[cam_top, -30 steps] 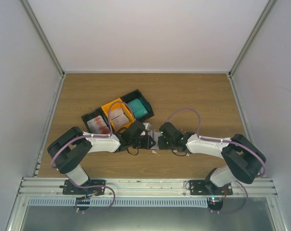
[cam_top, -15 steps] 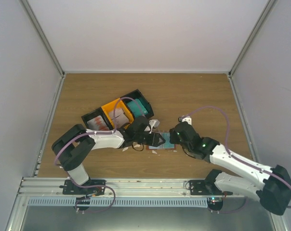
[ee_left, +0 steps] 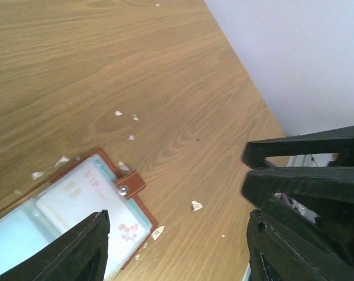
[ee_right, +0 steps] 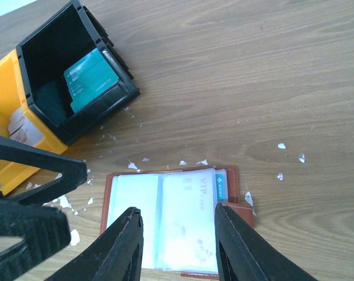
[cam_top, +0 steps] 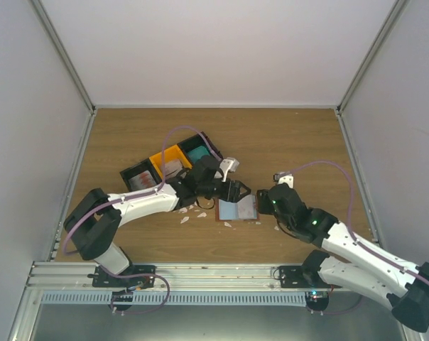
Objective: Put the credit cards into the card holder
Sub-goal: Turn over the card holder at the center of the board.
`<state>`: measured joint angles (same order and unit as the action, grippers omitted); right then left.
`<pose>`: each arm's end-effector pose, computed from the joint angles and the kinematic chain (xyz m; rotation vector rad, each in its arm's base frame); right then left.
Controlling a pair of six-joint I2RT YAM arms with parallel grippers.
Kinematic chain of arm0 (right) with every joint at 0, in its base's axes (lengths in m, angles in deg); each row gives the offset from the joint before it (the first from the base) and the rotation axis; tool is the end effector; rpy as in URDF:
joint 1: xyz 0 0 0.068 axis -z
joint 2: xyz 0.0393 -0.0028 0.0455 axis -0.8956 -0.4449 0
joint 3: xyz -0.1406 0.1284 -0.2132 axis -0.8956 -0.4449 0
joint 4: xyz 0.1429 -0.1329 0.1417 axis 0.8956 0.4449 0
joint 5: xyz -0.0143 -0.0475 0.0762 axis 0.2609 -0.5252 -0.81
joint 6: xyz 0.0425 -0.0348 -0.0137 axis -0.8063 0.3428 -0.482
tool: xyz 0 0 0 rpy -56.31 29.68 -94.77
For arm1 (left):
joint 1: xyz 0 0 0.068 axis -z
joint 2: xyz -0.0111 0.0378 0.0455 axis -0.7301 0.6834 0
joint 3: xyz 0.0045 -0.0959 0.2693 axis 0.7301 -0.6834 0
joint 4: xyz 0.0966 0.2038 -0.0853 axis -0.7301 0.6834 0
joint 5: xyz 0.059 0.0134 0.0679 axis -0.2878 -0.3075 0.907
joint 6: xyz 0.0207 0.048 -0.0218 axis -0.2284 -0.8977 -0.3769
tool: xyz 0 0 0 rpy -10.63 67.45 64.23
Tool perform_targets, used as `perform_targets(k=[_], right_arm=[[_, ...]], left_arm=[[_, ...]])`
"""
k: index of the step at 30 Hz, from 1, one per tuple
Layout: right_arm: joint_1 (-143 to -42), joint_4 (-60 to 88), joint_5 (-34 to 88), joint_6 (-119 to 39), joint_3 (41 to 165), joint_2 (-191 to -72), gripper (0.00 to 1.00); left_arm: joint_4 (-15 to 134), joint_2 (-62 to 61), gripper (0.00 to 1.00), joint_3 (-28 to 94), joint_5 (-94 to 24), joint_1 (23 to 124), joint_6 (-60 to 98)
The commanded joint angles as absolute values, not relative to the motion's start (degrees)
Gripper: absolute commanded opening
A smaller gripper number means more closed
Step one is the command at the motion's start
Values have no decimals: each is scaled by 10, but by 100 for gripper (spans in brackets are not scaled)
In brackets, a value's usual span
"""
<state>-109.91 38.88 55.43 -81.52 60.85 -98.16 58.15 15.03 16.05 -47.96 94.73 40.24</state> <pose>0.1136 0.0989 0.2498 0.2307 2.2542 0.4896 0.2143 -0.2583 0.2503 0.5451 2.2832 -1.1712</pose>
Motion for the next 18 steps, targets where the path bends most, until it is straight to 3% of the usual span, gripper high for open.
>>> perform_targets(k=[1, 8, 18], right_arm=[[-1101, 388, 545, -810, 595, -960, 36], [-1101, 361, 460, -770, 588, -965, 45], [-1096, 295, 363, -735, 599, -1015, 55]], left_arm=[[590, 136, 64, 133, -442, 940, 405], [718, 52, 68, 142, -300, 930, 351], [902, -68, 99, 180, -202, 889, 229]])
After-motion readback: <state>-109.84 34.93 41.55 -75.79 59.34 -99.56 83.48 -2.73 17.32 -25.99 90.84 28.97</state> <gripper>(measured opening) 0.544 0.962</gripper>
